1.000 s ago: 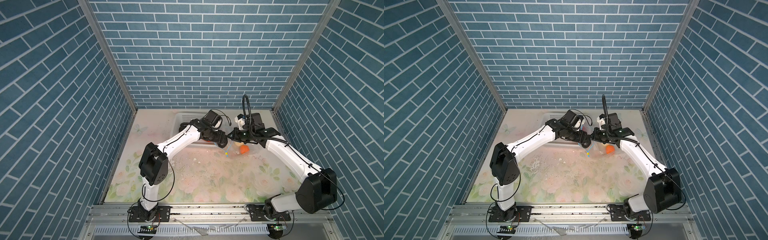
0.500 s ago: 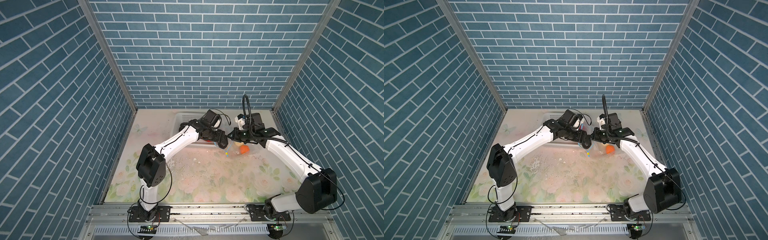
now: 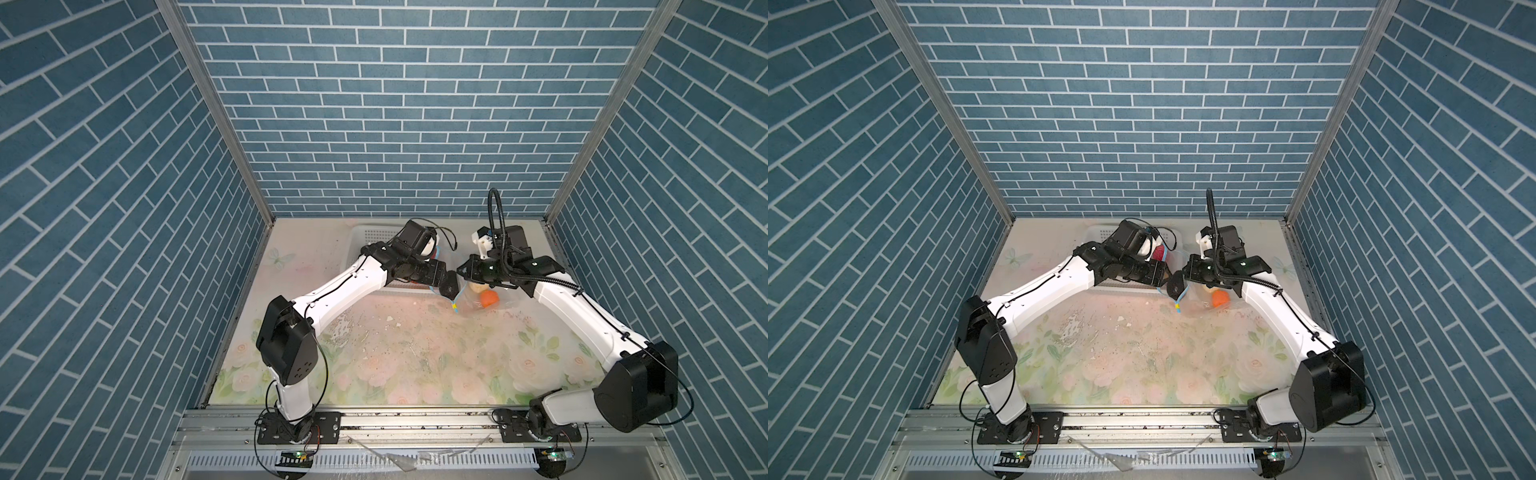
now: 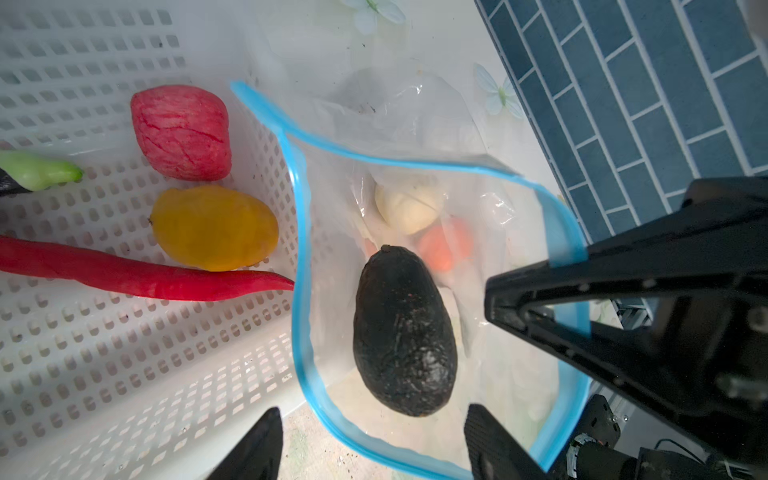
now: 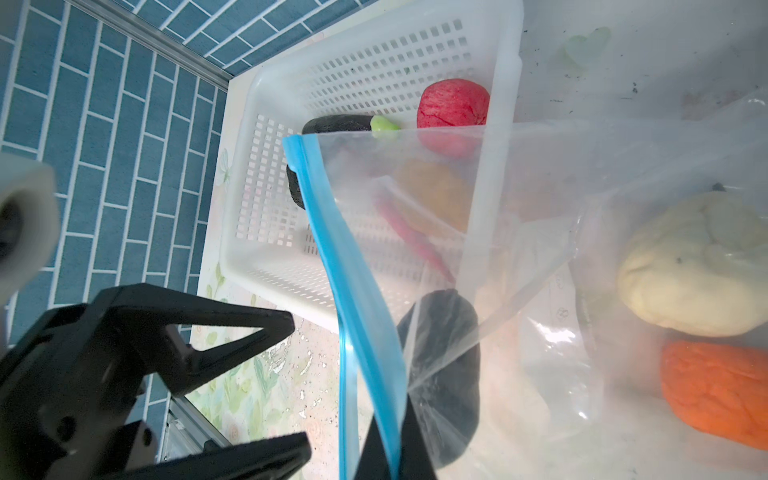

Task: Place the food in the zip-top bag and seal the zipper
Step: 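Move the left gripper back over the basket toward the second avocado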

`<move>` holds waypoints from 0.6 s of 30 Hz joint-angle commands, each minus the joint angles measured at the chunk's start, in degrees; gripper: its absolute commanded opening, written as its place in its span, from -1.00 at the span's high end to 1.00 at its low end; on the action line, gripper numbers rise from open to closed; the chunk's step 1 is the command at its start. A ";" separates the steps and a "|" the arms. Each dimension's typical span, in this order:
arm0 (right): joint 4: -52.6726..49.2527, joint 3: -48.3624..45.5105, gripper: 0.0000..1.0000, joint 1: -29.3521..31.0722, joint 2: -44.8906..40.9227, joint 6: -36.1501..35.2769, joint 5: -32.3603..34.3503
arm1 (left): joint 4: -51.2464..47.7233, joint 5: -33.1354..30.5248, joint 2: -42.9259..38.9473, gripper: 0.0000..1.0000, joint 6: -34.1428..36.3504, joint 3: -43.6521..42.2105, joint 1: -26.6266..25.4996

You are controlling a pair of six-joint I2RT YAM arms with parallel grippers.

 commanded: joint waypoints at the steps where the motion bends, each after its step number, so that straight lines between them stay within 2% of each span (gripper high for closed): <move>1: -0.69 2.75 1.00 -0.09 -1.43 0.55 0.93 | 0.06 2.24 0.29 -0.41 -0.27 -1.11 0.22; 12: -0.43 1.55 1.00 -0.10 -2.62 0.50 1.48 | 0.38 1.30 -2.34 -0.40 0.31 -3.02 0.96; 18: 0.25 0.81 1.00 -0.08 -2.96 0.55 1.39 | -5.12 -5.88 -3.47 -0.40 -0.75 -1.41 3.86</move>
